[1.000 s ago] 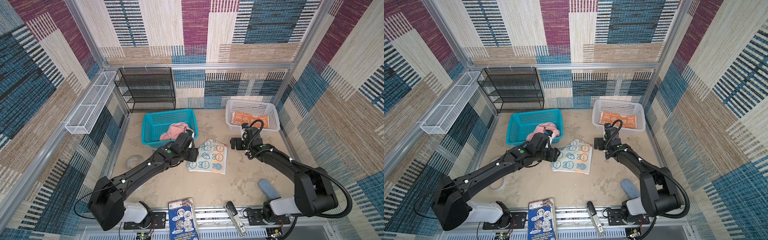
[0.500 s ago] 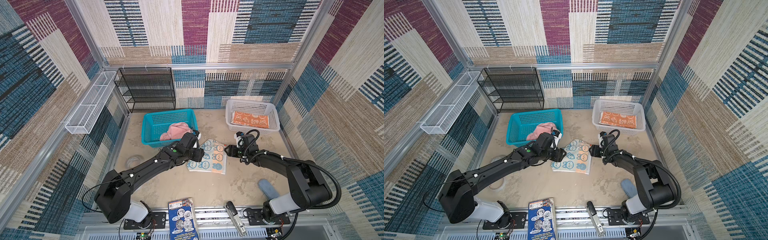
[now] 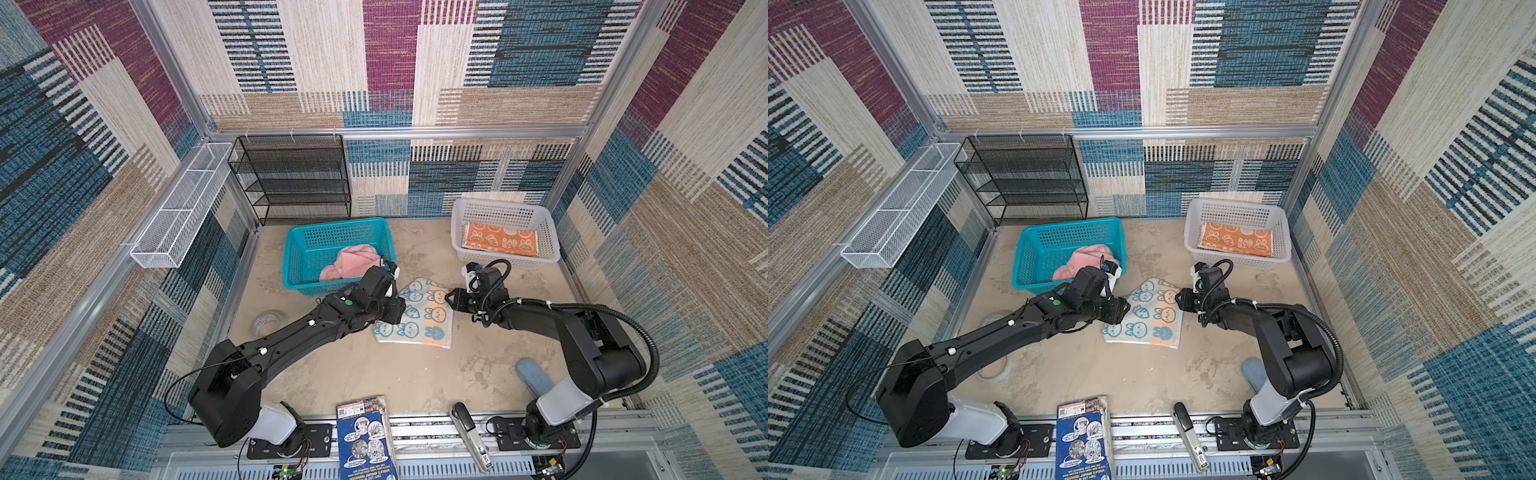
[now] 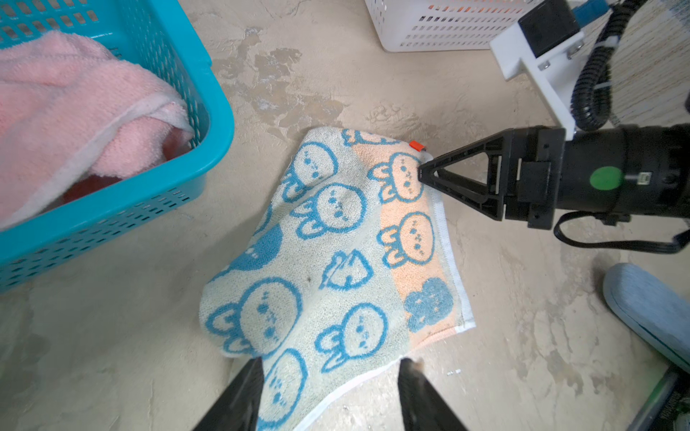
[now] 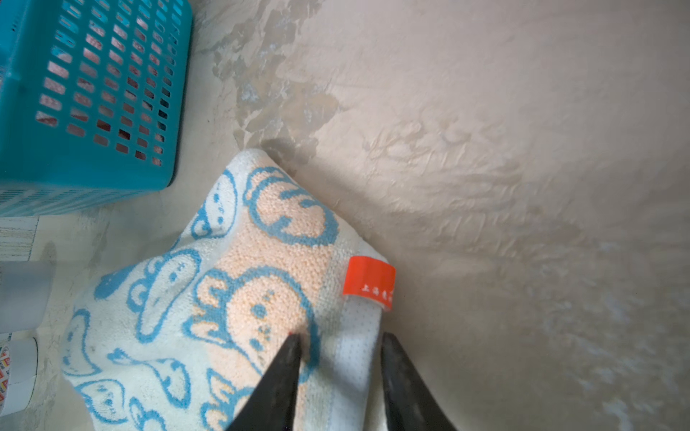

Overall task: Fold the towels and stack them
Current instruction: 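Grasp the blue-white towel's tagged corner with the right gripper, then lift the tagged corner with the right gripper while left reaches toward the towel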

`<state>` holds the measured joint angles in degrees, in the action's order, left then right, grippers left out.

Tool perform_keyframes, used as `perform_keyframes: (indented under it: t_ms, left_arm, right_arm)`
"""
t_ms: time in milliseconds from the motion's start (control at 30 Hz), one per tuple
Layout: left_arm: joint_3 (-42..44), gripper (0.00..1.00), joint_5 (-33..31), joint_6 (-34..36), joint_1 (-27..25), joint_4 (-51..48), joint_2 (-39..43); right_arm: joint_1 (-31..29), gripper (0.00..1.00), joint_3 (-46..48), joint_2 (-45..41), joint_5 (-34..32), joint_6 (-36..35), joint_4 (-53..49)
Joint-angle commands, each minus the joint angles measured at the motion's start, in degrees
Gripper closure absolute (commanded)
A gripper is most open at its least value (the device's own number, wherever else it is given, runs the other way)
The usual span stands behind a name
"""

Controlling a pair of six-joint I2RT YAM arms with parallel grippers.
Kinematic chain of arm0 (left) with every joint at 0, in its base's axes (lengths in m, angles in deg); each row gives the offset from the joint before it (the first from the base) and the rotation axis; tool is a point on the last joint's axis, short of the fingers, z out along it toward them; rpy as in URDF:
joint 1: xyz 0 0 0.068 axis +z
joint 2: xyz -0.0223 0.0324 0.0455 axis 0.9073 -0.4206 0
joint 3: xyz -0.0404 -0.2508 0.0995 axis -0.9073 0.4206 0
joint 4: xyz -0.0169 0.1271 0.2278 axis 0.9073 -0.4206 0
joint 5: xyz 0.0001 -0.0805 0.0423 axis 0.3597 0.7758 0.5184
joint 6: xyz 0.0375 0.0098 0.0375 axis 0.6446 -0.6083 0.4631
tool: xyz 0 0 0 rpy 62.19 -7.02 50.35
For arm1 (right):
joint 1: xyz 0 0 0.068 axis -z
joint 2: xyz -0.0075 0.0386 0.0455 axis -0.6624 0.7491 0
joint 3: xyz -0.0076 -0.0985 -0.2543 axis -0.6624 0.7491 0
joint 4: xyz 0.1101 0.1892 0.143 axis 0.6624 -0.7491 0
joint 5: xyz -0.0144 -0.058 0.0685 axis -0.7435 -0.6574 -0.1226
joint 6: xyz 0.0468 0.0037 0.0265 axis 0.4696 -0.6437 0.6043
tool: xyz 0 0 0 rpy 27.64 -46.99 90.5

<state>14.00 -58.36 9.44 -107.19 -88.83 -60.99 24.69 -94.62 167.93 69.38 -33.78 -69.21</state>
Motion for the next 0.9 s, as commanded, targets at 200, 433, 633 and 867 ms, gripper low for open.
perform_keyframes:
  t_ms: [200,433,633,867]
  left_arm:
    - [0.36,0.38,-1.62,2.09,0.00,0.51,0.68]
    - [1.11,0.38,-3.36,2.52,0.07,0.39,2.28]
    - [1.76,0.37,-5.52,3.79,0.19,-0.11,5.15]
    - [1.08,0.36,-6.34,4.73,1.21,-0.34,7.45]
  right_arm:
    - [-0.46,1.00,-3.74,-1.07,-4.02,-2.74,-2.90]
    - [-0.55,1.00,-15.95,-2.50,-17.25,-14.27,-15.40]
    - [-0.89,1.00,-26.65,-1.58,-24.92,-30.34,-19.37]
    - [-5.07,1.00,-33.22,0.34,-24.41,-48.30,-21.41]
